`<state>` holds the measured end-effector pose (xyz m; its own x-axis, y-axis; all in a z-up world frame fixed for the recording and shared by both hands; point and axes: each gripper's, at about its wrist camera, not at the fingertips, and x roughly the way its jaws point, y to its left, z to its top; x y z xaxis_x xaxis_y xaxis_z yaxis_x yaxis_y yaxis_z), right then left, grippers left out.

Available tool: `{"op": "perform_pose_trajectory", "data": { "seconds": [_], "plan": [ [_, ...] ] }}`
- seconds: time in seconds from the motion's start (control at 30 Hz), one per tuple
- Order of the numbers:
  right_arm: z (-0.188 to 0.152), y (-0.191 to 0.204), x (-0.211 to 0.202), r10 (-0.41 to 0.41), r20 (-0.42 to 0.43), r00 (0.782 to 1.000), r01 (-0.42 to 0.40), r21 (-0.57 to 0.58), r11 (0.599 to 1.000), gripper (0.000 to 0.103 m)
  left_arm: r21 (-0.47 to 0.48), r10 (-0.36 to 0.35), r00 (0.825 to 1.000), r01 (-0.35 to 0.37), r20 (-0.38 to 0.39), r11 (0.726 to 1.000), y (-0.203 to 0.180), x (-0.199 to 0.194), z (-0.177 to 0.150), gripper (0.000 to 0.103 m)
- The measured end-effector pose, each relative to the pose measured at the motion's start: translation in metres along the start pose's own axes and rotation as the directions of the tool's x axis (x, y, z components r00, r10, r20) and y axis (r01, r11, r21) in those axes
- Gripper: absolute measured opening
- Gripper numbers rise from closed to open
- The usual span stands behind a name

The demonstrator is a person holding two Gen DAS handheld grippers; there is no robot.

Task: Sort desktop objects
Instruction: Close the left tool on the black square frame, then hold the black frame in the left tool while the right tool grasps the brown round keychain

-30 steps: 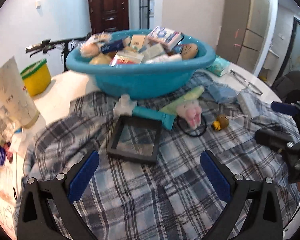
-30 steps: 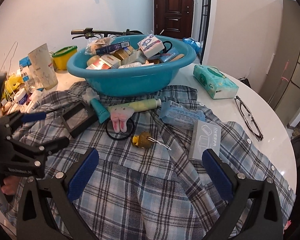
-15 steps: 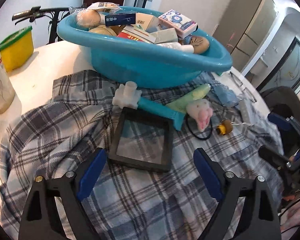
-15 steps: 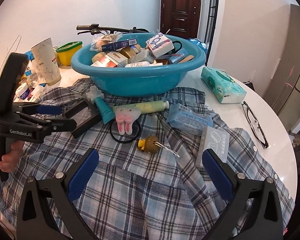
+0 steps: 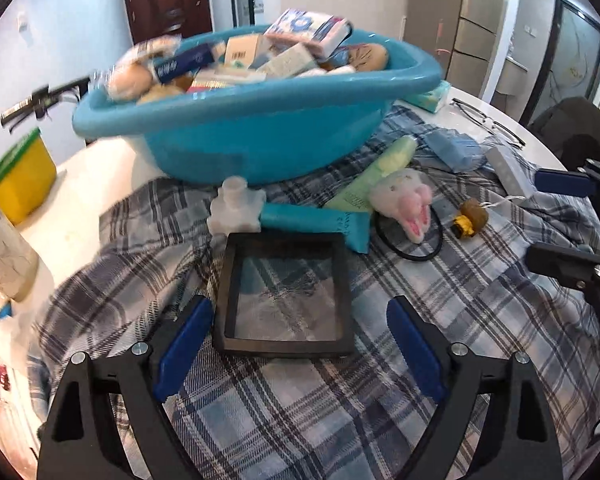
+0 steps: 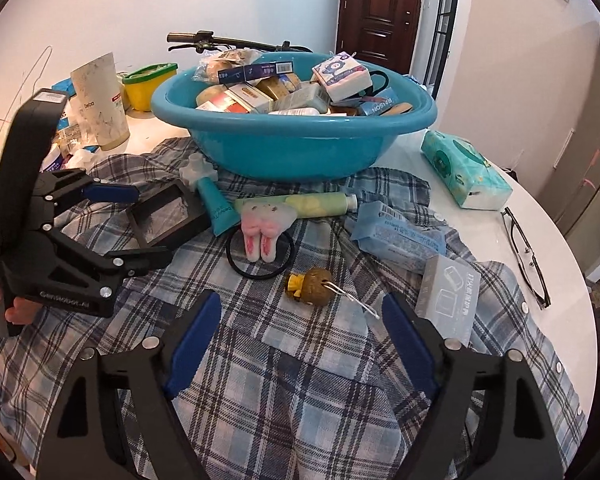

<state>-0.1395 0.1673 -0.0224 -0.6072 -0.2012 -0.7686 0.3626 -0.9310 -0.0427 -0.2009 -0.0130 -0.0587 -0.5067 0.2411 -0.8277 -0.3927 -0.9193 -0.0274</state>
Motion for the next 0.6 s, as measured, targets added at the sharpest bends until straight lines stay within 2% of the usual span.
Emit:
{"op": "perform_pose_trajectory", "data": {
  "seconds": [0.1,0.2,0.3,0.53,0.6],
  "plan": [
    [0.0,0.0,-0.001,0.001,0.004,1.0,-0.001,-0.003,1.0,0.082,-0.032,-0.014,1.0,0.013,-0.025,0.999,0.009,0.008,0.0,0.091],
    [0.0,-0.002,-0.001,-0.001,0.004,1.0,0.001,0.0,1.0,0.08,-0.049,-0.018,1.0,0.017,-0.012,0.999,0.012,0.006,-0.002,0.089],
    [-0.001,-0.007,0.0,-0.003,0.0,1.0,0.003,0.014,1.0,0.077,-0.043,-0.017,1.0,0.017,-0.002,0.999,0.012,0.0,-0.001,0.073],
    [-0.004,-0.014,0.0,0.008,-0.009,1.0,-0.008,0.043,0.999,0.068,-0.028,-0.03,0.999,0.029,-0.03,0.999,0.002,-0.01,-0.01,0.072],
    [-0.005,-0.015,-0.002,0.005,-0.006,1.0,-0.004,0.041,0.999,0.068,-0.039,-0.061,0.997,0.06,-0.041,0.997,0.0,-0.014,-0.014,0.072]
  ]
}}
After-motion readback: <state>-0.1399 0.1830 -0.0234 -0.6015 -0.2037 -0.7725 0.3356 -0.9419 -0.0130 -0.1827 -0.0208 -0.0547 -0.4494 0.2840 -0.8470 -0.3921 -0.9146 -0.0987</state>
